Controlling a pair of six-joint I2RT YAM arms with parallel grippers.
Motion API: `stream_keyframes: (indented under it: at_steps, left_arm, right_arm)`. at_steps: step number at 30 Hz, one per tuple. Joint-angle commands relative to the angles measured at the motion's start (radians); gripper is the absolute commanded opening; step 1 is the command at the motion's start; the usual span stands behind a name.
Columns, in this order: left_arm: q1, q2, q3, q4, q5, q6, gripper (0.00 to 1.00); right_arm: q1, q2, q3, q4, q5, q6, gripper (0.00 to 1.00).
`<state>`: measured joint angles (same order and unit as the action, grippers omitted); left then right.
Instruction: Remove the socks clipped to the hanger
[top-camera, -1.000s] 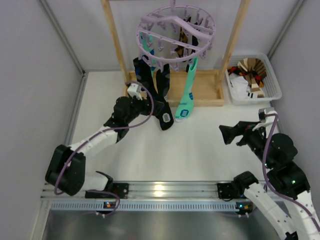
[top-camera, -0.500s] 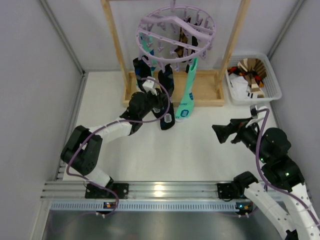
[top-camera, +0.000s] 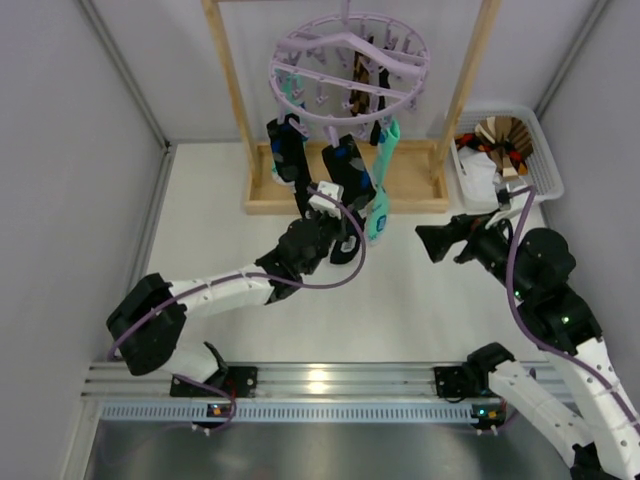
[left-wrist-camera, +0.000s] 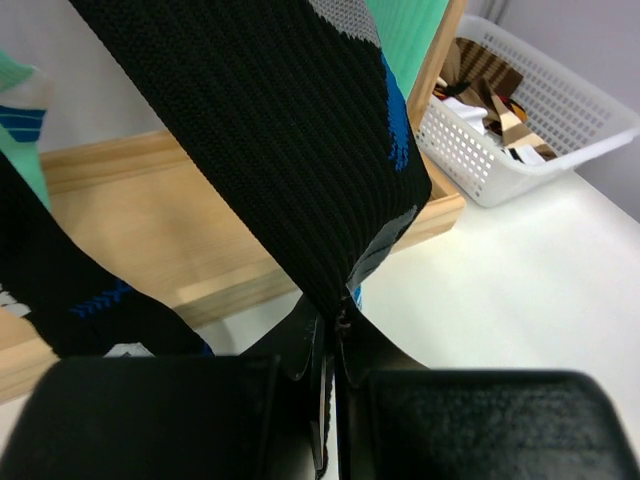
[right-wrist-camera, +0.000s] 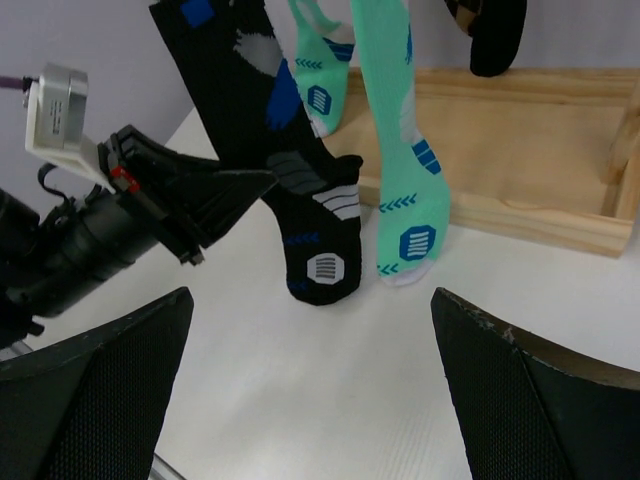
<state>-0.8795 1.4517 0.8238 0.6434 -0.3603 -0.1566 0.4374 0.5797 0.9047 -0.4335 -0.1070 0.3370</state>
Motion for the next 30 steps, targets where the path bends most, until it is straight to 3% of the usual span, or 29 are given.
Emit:
stream_keyframes:
  at_steps: [1,12,17,30]
  left_arm:
    - [-0.058,-0.033,-0.006,0.067,-0.185,0.078,0.0]
    - [-0.13,-0.031,-0.049,0.065,-0.292,0.077,0.0]
    - [-0.138,-0.025,-0.071,0.067,-0.347,0.074,0.0]
    - [-0.138,-0.025,-0.104,0.067,-0.309,0.057,0.0]
  right_arm:
    - [0.012,0.019,0.091,0.075,0.038,0.014,1.0]
    - [0.014,0.052,0.166,0.013,0.144,-0.019,0.99]
    - [0.012,-0.012,0.083,0.157,0.136,-0.027,0.99]
    - [0.014,0.002,0.075,0.162,0.133,-0.012,0.99]
